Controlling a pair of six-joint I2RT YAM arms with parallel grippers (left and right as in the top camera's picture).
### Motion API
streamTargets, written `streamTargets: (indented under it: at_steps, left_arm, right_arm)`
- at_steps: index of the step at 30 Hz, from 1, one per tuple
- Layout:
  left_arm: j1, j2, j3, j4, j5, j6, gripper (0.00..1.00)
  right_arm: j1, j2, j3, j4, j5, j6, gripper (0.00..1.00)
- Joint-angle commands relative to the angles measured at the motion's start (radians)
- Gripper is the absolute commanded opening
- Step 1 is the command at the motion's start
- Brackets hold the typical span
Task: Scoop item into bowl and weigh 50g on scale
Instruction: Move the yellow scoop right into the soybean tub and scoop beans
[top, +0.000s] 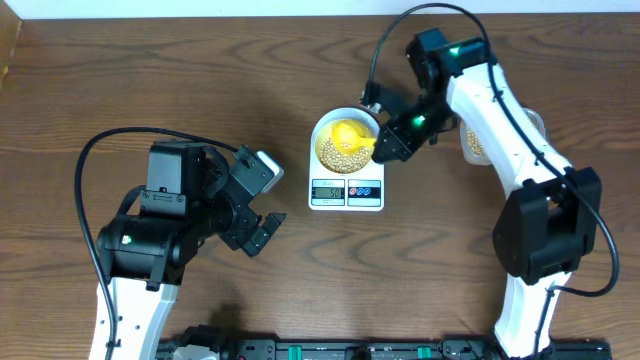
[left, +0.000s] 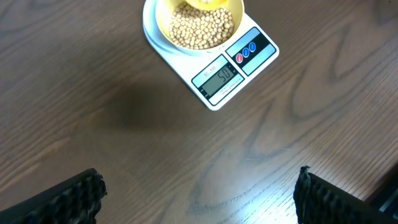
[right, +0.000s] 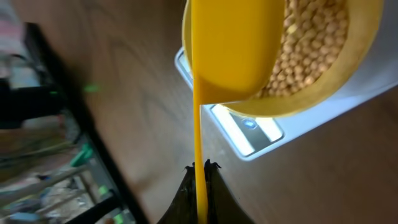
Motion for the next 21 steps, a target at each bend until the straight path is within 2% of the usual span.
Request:
streamTargets:
  at_steps: [1,8,14,21]
  left_arm:
    - [0.005,0.0,0.019,-0.002,-0.002,0.017,0.99]
    - [0.005,0.0,0.019,-0.002,-0.002,0.017,0.99]
    - [0.005,0.0,0.019,-0.002,-0.002,0.017,0.99]
    - [0.005,0.0,0.019,-0.002,-0.002,0.017,0.99]
  right_arm:
    - [-0.061,-0.001,0.024,-0.057,-0.077,-0.037,0.01]
    - [-0.237,-0.023,0.048,-0.129,-0.027,-0.036,0.01]
    - [-0.369,-0.071,0.048,-0.127,0.282,0.09,0.01]
    - [-0.406,-0.102,0.047,-0.11,0.572,0.208,0.02]
